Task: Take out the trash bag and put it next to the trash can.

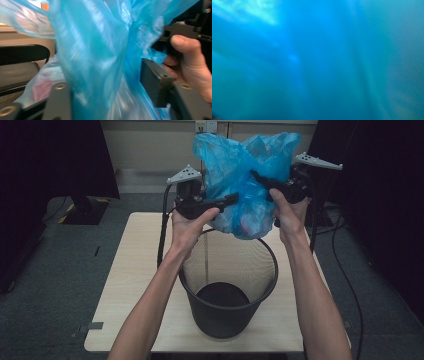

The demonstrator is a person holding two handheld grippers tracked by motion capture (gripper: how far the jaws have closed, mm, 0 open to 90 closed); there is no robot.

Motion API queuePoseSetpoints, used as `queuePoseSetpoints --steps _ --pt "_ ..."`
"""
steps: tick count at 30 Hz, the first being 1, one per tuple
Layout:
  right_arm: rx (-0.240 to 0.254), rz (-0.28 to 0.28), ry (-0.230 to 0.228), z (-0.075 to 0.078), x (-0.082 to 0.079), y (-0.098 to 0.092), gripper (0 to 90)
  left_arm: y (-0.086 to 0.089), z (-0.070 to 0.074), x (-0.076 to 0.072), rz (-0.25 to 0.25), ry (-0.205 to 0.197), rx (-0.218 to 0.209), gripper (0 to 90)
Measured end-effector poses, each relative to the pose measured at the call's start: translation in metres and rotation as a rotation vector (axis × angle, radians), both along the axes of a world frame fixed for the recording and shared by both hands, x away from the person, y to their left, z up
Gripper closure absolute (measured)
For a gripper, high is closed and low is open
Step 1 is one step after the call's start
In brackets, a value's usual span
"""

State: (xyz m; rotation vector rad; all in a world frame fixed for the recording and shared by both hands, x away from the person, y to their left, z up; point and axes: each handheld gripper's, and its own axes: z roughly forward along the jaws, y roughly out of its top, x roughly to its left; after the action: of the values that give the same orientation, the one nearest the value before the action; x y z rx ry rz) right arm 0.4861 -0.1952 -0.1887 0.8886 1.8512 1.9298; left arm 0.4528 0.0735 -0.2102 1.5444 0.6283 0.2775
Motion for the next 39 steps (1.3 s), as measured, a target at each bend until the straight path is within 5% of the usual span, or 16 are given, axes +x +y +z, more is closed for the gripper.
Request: queuePoseSetpoints --steps 11,15,23,28,39 --pt "-0.036 -0.072 -0.027 0.015 0.010 -0.013 89.9 0.008 -0.006 -0.006 0.015 -0.016 0.036 31.9" --pt "-0.070 -0.128 -0.018 0.010 0.014 -0.020 89.9 0.013 -0.009 -0.007 0.007 -0.014 0.040 31.3" --pt "-0.104 -0.167 0.029 -0.017 0.023 -0.034 89.8 0.020 -0.015 -0.009 -0.030 -0.003 0.027 31.4" --pt "-0.126 -0.150 0.059 -0.045 0.024 -0.036 89.8 0.021 -0.019 -0.013 -0.046 -0.008 0.064 30.5" --pt "-0.131 -0.139 0.121 -0.099 0.015 -0.043 89.8 0.036 -0.022 -0.021 -0.014 -0.016 0.064 24.8"
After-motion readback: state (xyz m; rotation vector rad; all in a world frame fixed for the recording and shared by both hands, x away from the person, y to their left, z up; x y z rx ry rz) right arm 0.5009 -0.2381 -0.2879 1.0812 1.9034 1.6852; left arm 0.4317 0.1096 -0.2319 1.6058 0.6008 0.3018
